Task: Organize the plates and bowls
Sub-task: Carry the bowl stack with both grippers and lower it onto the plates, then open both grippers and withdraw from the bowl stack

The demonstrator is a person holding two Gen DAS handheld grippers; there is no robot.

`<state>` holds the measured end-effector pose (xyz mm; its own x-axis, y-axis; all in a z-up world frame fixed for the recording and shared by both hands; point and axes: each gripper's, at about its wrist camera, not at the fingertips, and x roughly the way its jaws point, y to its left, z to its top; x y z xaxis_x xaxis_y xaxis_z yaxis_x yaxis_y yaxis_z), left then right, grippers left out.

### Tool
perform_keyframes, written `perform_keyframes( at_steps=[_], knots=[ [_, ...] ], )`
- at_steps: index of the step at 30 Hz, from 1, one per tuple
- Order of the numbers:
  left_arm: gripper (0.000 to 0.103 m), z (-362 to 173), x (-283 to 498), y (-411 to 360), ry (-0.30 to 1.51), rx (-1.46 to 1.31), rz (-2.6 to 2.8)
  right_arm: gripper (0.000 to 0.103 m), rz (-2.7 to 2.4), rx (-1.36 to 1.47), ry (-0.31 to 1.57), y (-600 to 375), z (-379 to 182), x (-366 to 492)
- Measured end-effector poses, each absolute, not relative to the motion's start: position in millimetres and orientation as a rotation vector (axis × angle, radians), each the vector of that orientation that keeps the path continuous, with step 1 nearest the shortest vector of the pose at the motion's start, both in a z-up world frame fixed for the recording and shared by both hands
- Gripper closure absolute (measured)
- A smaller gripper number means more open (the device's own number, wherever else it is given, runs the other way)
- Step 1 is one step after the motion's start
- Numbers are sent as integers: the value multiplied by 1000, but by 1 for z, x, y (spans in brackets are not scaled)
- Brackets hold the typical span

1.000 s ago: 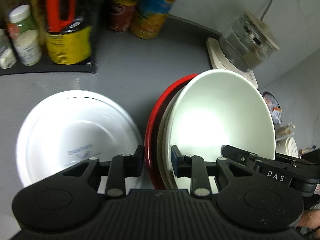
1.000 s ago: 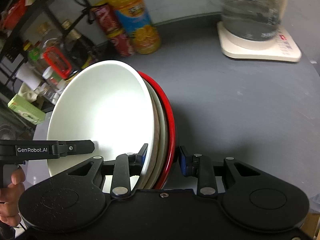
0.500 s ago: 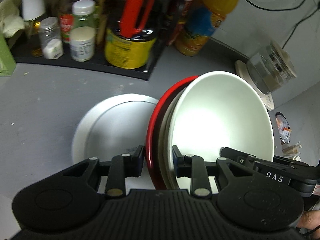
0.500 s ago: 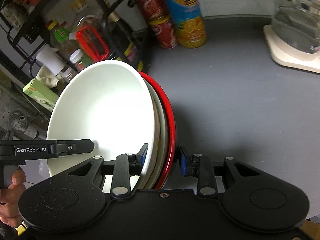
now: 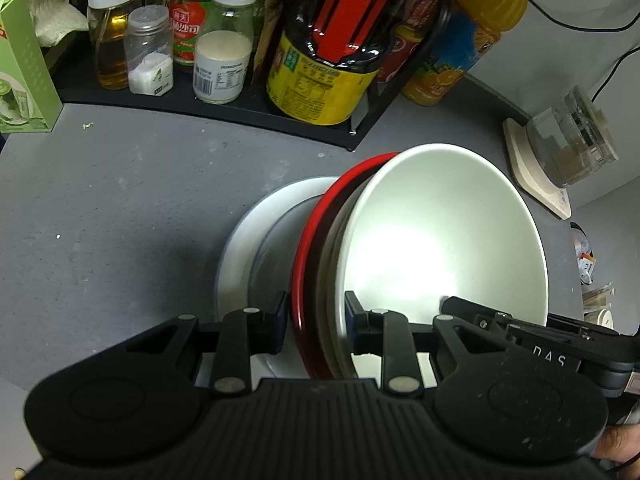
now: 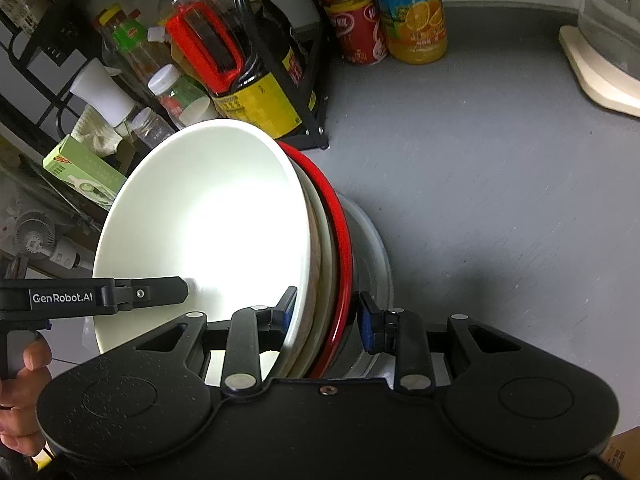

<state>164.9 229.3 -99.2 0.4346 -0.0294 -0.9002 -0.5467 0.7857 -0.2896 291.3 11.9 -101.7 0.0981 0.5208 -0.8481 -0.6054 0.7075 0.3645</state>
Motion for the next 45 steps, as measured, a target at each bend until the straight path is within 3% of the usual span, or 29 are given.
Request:
perform_keyframes(
  at_steps=[26, 33, 36, 45],
  knots=[
    [76, -117, 173, 244, 1150, -602, 325, 70, 762, -74, 1295, 23, -115, 289],
    [71, -106, 177, 246, 1147, -567, 277, 66, 737, -31, 1269, 15, -101, 283],
    [66, -96, 177, 248, 1123, -566, 273, 64, 745, -23, 1226, 9, -89, 280],
    [31, -62, 176, 241, 1032, -484, 338, 28, 698, 15, 1076, -24, -51, 269]
  ],
)
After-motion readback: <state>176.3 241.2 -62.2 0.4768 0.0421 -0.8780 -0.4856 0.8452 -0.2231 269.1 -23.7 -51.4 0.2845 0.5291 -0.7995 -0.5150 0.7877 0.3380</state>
